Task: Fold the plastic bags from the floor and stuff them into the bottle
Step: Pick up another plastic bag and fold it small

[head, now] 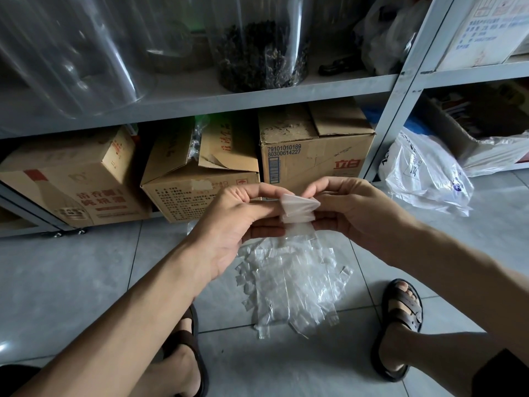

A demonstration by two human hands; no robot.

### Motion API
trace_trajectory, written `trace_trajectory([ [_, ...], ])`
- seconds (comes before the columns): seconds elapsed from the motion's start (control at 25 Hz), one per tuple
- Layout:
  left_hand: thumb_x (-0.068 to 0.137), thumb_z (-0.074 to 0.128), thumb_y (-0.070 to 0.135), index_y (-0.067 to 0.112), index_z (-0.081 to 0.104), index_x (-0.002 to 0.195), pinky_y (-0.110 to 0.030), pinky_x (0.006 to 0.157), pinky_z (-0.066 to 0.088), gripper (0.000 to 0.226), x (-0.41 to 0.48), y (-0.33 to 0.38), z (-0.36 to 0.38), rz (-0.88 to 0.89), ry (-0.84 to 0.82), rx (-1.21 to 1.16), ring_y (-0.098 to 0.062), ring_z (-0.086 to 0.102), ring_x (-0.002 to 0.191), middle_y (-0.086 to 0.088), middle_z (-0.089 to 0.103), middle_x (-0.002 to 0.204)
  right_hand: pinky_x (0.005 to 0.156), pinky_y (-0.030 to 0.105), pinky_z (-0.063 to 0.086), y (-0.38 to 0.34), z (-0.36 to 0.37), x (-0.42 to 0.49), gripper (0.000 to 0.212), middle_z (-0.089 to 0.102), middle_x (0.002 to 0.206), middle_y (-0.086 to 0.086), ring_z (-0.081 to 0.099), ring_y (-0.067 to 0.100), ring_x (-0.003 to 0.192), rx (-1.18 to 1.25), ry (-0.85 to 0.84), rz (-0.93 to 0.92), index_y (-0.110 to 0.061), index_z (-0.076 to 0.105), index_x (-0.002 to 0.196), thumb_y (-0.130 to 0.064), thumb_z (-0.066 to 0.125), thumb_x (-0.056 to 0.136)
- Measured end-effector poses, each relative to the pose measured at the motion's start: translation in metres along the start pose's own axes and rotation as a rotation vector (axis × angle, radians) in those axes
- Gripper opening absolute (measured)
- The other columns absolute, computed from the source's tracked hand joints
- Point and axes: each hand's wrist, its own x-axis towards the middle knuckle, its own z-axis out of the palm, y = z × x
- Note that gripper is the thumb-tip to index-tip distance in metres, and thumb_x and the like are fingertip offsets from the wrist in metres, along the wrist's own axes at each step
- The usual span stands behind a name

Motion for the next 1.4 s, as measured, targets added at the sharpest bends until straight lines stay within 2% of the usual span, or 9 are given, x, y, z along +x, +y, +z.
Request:
trace_trajectory([
  [0.16,0.086,0.062,-0.004,0.016,0.078,0.075,-0.022,0.051,0.056,0.027,0.000,0.000,0.000,-0.019,-0.006,0.026,-0.014,0.071,0.061,-0.007,0.075,0.076,0.065,0.024,0.058,-0.001,0.000,-0.002,0.017,0.069,0.078,0.010,0.067,0.015,0.071,-0.118,0.002,-0.052,-0.003,0.068,0.085,0.005,0.056,0.093],
  [0.72,0.093,0.053,-0.009,0.005,0.072,0.080,-0.017,0.056,0.055,0.027,0.003,-0.004,-0.002,0.034,-0.013,0.070,-0.011,0.070,0.063,-0.007,0.073,0.074,0.071,0.018,0.054,0.003,-0.002,-0.001,0.021,0.070,0.073,0.004,0.067,0.014,0.071,-0.284,-0.004,-0.184,0.001,0.068,0.081,0.016,0.054,0.089],
  [0.8,0.094,0.048,-0.008,0.005,0.074,0.079,-0.019,0.059,0.056,0.032,0.004,-0.004,-0.003,0.046,-0.018,0.090,-0.012,0.070,0.065,-0.008,0.073,0.074,0.072,0.022,0.054,0.004,-0.002,-0.001,0.027,0.070,0.073,0.002,0.065,0.015,0.071,-0.419,0.038,-0.261,-0.005,0.071,0.077,0.016,0.057,0.085],
  [0.88,0.093,0.046,-0.004,0.004,0.074,0.080,-0.023,0.062,0.057,0.032,0.004,-0.004,-0.005,0.043,-0.024,0.090,-0.015,0.070,0.068,-0.010,0.074,0.076,0.074,0.034,0.056,0.004,-0.001,-0.002,0.033,0.071,0.073,0.000,0.066,0.020,0.072,-0.584,0.097,-0.353,-0.017,0.074,0.073,0.013,0.061,0.081],
  [0.96,0.092,0.055,0.003,0.003,0.075,0.085,-0.024,0.064,0.057,0.022,0.004,-0.004,-0.005,0.045,-0.019,0.110,-0.017,0.070,0.072,-0.013,0.075,0.081,0.076,0.050,0.056,0.006,0.000,-0.002,0.031,0.072,0.074,0.000,0.067,0.030,0.074,-0.668,0.125,-0.400,-0.026,0.075,0.072,0.002,0.062,0.078],
  [1.04,0.086,0.069,0.007,0.005,0.076,0.089,-0.022,0.068,0.057,0.007,0.004,-0.005,-0.005,0.059,-0.024,0.150,-0.017,0.071,0.076,-0.013,0.075,0.086,0.071,0.057,0.052,0.007,0.001,-0.001,0.024,0.072,0.073,0.000,0.063,0.040,0.073,-0.681,0.135,-0.410,-0.027,0.075,0.072,-0.009,0.059,0.074],
  [1.16,0.069,0.081,0.009,0.010,0.076,0.089,-0.020,0.077,0.056,0.020,0.003,-0.007,-0.008,0.103,-0.036,0.225,-0.014,0.071,0.083,-0.006,0.076,0.088,0.070,0.044,0.055,0.004,-0.001,-0.002,0.019,0.073,0.076,0.002,0.066,0.030,0.074,-0.588,0.095,-0.331,-0.021,0.076,0.076,-0.016,0.058,0.074],
  [1.24,0.067,0.083,0.007,0.013,0.076,0.089,-0.022,0.084,0.057,0.024,0.003,-0.007,-0.010,0.150,-0.011,0.293,-0.014,0.072,0.088,-0.002,0.077,0.090,0.072,0.031,0.055,0.003,0.000,-0.004,0.004,0.073,0.079,0.004,0.068,0.020,0.073,-0.561,0.011,-0.274,-0.016,0.074,0.082,-0.019,0.071,0.080],
  [1.4,0.071,0.083,-0.002,0.016,0.076,0.090,-0.026,0.086,0.058,0.027,0.004,-0.010,-0.012,0.226,0.004,0.369,-0.017,0.074,0.091,0.000,0.078,0.091,0.069,0.032,0.050,0.009,0.001,0.000,0.020,0.068,0.076,0.002,0.060,0.012,0.067,-0.609,0.011,-0.267,-0.017,0.069,0.080,-0.019,0.086,0.070],
])
